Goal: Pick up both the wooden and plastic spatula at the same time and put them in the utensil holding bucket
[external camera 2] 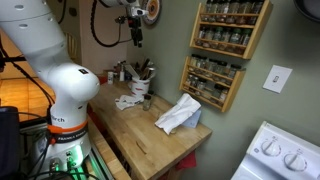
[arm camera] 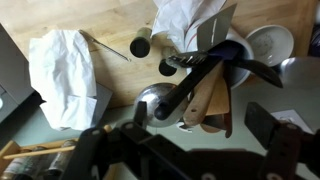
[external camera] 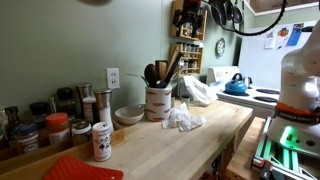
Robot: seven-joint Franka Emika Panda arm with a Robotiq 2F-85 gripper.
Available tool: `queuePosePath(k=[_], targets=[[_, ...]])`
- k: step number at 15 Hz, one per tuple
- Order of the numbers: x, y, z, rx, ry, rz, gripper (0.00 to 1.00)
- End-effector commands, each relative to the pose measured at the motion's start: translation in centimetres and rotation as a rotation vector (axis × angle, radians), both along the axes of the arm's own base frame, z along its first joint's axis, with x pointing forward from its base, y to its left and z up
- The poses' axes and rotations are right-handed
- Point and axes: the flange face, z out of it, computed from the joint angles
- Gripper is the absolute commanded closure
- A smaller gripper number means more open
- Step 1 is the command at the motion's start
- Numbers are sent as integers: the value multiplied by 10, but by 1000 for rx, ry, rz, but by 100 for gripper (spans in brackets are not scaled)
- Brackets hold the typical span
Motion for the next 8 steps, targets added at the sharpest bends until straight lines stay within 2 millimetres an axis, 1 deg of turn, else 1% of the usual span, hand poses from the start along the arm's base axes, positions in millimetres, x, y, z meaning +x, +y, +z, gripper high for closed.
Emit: queuePosePath(k=[1,2,3,5,8], targets=[[-15,-10,1,49,14,192,0],[-17,-11,0,77,43,232,0],[-7,-3,3,33,26,154,0],[-10,-6,4,53,40,203,0],[-10,-7,4,55,44,216,0]])
